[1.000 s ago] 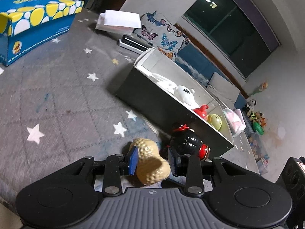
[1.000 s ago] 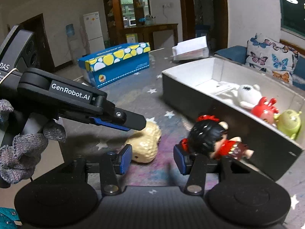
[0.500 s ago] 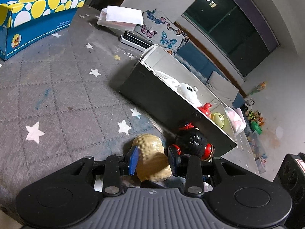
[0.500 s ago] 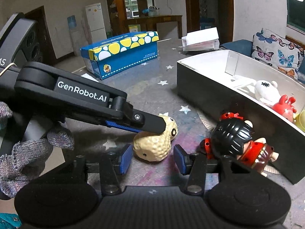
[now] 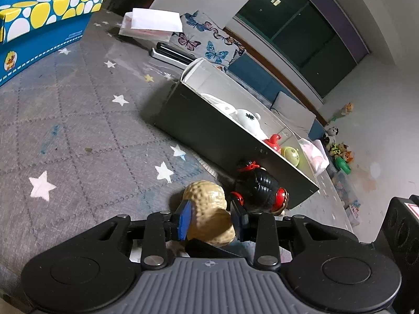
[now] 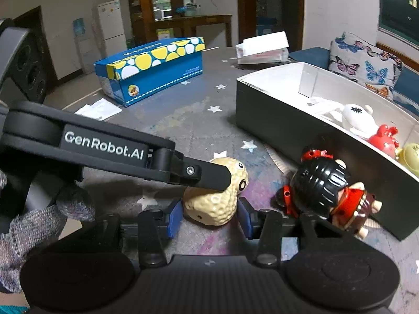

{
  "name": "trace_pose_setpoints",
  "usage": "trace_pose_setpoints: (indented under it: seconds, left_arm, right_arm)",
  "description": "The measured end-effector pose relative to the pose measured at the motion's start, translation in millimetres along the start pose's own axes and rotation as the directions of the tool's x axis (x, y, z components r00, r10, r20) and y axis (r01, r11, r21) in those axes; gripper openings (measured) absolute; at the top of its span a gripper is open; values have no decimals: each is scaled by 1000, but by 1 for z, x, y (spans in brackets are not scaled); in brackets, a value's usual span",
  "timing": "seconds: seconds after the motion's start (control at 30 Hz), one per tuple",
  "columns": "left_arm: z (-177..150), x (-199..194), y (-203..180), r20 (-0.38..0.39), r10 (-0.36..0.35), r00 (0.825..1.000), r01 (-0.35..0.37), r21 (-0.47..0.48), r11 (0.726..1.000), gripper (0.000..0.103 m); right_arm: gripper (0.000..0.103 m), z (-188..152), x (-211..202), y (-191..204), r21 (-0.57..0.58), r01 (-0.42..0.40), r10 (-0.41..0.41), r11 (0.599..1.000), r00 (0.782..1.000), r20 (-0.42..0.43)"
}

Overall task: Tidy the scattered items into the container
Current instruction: 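Close the right gripper on the beige peanut figure, then lift the peanut figure with the right gripper and lower it beside the bunny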

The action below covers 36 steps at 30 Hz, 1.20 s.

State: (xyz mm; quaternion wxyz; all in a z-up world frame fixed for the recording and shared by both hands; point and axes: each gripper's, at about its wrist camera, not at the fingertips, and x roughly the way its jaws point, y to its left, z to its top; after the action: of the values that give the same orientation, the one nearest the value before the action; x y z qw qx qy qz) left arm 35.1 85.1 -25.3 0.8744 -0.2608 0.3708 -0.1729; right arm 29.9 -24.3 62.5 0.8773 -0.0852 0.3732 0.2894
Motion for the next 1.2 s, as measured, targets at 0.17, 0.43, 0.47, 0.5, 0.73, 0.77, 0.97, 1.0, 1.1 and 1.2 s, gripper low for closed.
trace_pose_setpoints:
  seconds: [0.17, 0.43, 0.47, 0.5, 0.73, 0.77, 0.97, 1.0, 1.1, 1.2]
  left_arm:
    - [-3, -4, 4, -4, -22, 1000, 22, 1, 1000, 36]
    - [-9, -19, 9, 14, -27, 1000, 27, -14, 1000, 36]
    - [-10, -21, 9, 18, -24, 1000, 24, -16, 1000, 35]
    - [-10, -23, 9, 21, -20, 1000, 21, -16, 1000, 34]
    - [-8, -33, -4, 44, -14, 999, 14, -4, 1000, 32]
    - [-7, -33, -8, 50, -15, 999, 15, 4, 1000, 32]
    - [8, -30, -35, 73, -35, 997, 33, 33, 999, 32]
    - [12, -29, -40, 77, -38, 996, 36, 34, 999, 32]
    - [27, -23, -57, 91, -48, 995, 43, 59, 997, 32]
    - [44, -16, -74, 104, -56, 993, 47, 91, 995, 32]
  right_arm:
    - [45, -2, -3, 8, 0, 29, -29, 1000, 1000, -9]
    - [45, -3, -9, 24, -31, 39, -39, 999, 999, -6]
    - [45, -3, -10, 26, -38, 38, -39, 999, 999, -4]
    - [45, -4, -11, 28, -45, 38, -38, 998, 999, -2]
    - [45, -6, -25, 29, -69, 41, -38, 997, 998, 42]
    - [45, -6, -28, 28, -71, 43, -39, 997, 998, 52]
    - [45, 2, -49, 13, -93, 66, -55, 993, 992, 117]
    - [45, 5, -52, 9, -94, 69, -56, 993, 990, 127]
    - [45, 16, -61, -6, -103, 81, -64, 991, 985, 158]
    - [45, 30, -68, -21, -110, 97, -75, 989, 979, 188]
